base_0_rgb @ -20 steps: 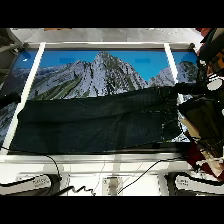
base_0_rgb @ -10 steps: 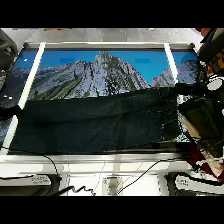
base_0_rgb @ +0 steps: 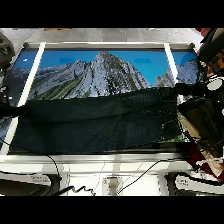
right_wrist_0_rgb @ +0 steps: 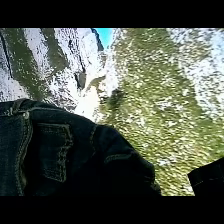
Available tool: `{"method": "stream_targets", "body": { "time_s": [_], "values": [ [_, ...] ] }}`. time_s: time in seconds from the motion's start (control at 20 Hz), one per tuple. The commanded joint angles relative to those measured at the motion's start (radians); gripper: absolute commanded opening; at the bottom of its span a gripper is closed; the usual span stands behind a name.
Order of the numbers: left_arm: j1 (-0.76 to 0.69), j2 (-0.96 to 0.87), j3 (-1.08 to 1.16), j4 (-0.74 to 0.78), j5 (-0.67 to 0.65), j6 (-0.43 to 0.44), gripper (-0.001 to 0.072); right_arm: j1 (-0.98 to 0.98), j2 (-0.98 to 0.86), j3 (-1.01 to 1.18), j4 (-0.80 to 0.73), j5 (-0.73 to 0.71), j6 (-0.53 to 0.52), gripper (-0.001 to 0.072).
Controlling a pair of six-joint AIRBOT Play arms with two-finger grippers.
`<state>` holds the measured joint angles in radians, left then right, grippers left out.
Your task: Fold the clothes and pants, and hang the long-sleeved shirts on hangers.
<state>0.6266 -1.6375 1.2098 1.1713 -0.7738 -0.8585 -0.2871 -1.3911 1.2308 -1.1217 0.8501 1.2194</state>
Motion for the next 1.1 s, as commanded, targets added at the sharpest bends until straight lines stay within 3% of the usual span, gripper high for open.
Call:
{"method": "stream_targets", "body": {
  "time_s": [0.0,0.05,0.1,0.15,0.3,0.55,0.65,0.7,0.75,0.8,1.05],
  "values": [
    [-0.045,-0.018,0.0,-0.021,0.108,0.01,0.034,0.001,0.0,0.0,0.0,-0.001,0.002,0.0026],
    [-0.056,-0.018,0.0,-0.043,0.159,0.009,0.0234,0.001,0.0,0.0,0.0,-0.002,0.002,0.0027],
    [-0.064,-0.018,0.0,-0.078,0.201,0.01,0.007,0.001,0.0,0.0,0.0,-0.002,0.002,0.0027],
    [-0.068,-0.015,0.0,-0.118,0.232,0.009,0.0029,0.001,0.0,0.0,0.0,-0.002,0.002,0.0026],
    [-0.069,0.022,0.0,-0.189,0.303,0.01,0.0028,0.001,0.0,0.0,-0.001,-0.003,0.002,0.0027],
    [-0.068,0.167,0.0,-0.189,0.48,0.01,0.0028,0.001,0.0,0.0,-0.001,-0.04,0.002,0.0026],
    [-0.068,0.166,0.0,-0.189,0.493,0.01,0.0029,0.001,0.0,0.0,-0.001,-0.042,0.002,0.0026],
    [-0.068,0.15,0.0,-0.188,0.488,0.01,0.0115,0.001,-0.001,0.0,-0.001,-0.043,0.002,0.0026],
    [-0.068,0.132,0.0,-0.188,0.461,0.01,0.0478,0.001,-0.002,0.0,-0.001,-0.045,0.002,0.0026],
    [-0.068,0.115,0.0,-0.188,0.432,0.006,0.071,0.001,-0.005,0.0,-0.001,-0.051,0.002,0.0027],
    [-0.019,0.087,0.0,-0.185,0.32,-0.071,0.07,0.001,-0.009,0.0,0.0,-0.08,0.002,0.0027]
  ]
}}
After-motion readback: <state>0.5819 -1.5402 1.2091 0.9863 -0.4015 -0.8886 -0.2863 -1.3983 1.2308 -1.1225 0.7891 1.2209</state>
